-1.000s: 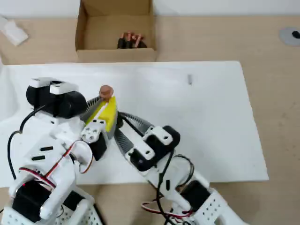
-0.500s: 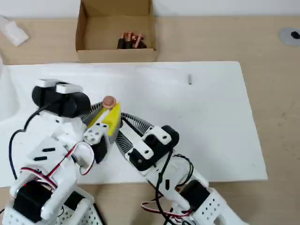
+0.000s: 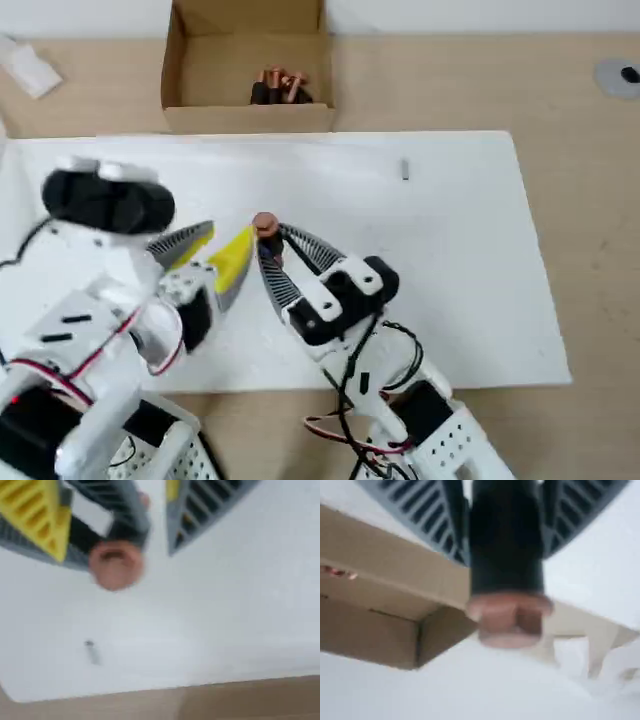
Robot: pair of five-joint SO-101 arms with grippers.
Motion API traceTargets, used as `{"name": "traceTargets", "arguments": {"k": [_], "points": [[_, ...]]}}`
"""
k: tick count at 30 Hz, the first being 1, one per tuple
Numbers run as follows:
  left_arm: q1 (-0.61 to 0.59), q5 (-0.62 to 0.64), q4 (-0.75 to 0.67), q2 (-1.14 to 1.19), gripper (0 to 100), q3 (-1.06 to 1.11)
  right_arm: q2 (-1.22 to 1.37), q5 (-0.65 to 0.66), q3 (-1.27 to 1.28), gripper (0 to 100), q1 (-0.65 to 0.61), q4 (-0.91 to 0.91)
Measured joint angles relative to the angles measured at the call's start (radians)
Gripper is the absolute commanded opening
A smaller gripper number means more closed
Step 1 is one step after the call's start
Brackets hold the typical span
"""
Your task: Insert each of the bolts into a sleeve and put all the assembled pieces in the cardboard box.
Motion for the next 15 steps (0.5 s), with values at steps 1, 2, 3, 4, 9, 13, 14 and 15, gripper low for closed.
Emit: {"name": "traceTargets", "arguments": {"k": [1, 2, 3, 4, 9, 13, 14, 15], "points": [[-0.031, 0.0, 0.003, 0.028, 3, -0.028, 0.0, 0.0, 0.0, 0.9, 0.012, 0.0], [-0.066, 0.0, 0.003, 0.052, 0, -0.051, 0.0, 0.0, 0.0, 0.9, 0.023, 0.0], [-0.103, 0.002, 0.003, 0.08, 1, -0.075, 0.0, 0.0, 0.0, 0.9, 0.034, 0.0], [-0.135, 0.003, 0.003, 0.104, 1, -0.092, 0.0, 0.0, 0.0, 0.9, 0.044, 0.0], [-0.229, -0.031, 0.003, 0.161, 0, -0.103, 0.048, 0.0, -0.117, 0.9, 0.084, 0.0], [-0.253, -0.034, 0.002, 0.152, 0, -0.078, 0.255, 0.0, -0.285, 0.9, 0.091, -0.002], [-0.253, -0.034, 0.002, 0.158, 0, -0.063, 0.322, 0.0, -0.333, 0.9, 0.094, -0.009], [-0.253, -0.04, 0.002, 0.16, 0, -0.043, 0.397, 0.0, -0.384, 0.9, 0.103, -0.021]]}}
